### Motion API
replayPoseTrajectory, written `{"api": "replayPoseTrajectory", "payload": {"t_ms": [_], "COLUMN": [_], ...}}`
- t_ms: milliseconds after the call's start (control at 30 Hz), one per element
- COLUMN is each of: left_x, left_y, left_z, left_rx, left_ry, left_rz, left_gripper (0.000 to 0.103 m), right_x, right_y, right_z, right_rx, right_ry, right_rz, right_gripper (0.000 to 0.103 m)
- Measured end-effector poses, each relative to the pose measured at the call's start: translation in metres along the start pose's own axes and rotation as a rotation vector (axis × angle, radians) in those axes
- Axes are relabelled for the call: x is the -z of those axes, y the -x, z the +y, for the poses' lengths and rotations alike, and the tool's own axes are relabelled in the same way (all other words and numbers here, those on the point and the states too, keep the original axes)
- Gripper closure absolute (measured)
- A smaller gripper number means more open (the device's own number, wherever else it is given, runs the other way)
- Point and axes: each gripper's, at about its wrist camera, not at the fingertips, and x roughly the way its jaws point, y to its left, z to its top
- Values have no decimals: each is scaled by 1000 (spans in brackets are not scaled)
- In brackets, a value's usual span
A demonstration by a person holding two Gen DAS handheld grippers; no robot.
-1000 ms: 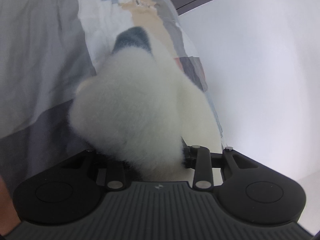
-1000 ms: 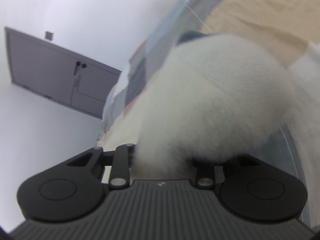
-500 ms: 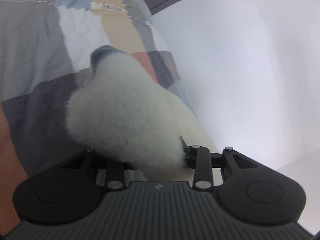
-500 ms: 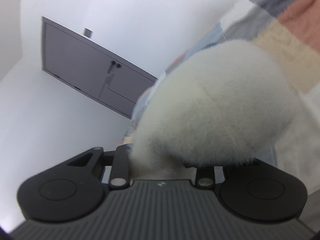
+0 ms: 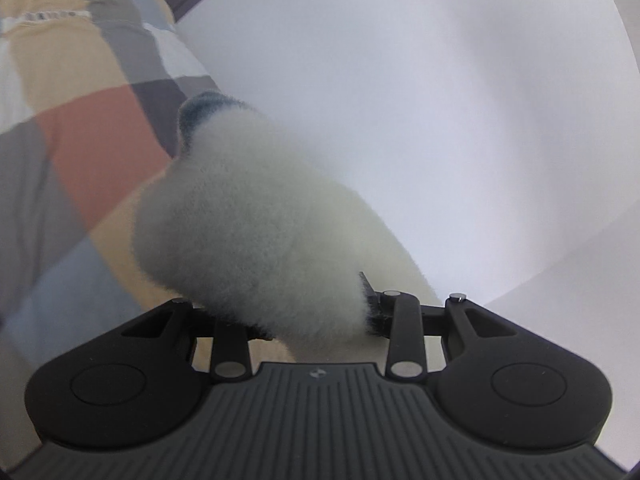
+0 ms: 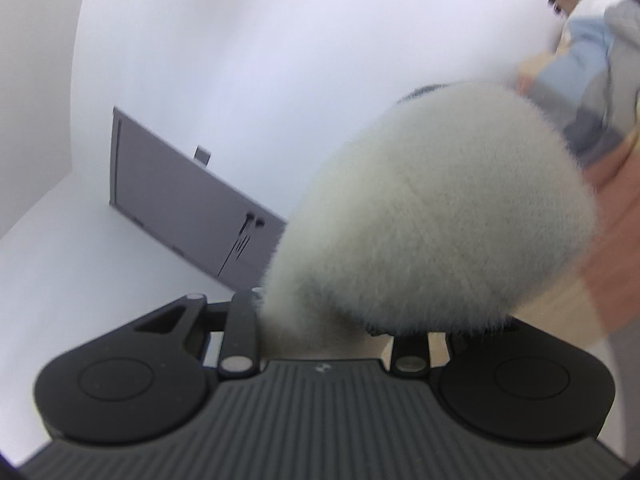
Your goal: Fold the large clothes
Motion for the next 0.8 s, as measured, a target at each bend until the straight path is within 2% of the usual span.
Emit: {"api": "replayPoseTrajectory", "payload": {"t_ms": [200, 367, 600, 800], "left_x": [11, 27, 50, 65], "left_y": [-80, -139, -210, -237], "left_z": [-21, -19, 19, 75], "left_rx": [9, -11, -63, -86], "left_ry": [-29, -45, -51, -25], "left_rz": [80, 133, 208, 262], "left_gripper": [63, 63, 63, 63], "right_x": [-50, -66, -56, -13], "right_y": [2, -11, -29, -41], "right_z": [-38, -79, -159, -213], "right_rx": [43, 88, 164, 217], "right_ry": [18, -18, -104, -171], "right_rz": [-41, -59, -32, -28], "right_gripper": [67, 67, 67, 67]}}
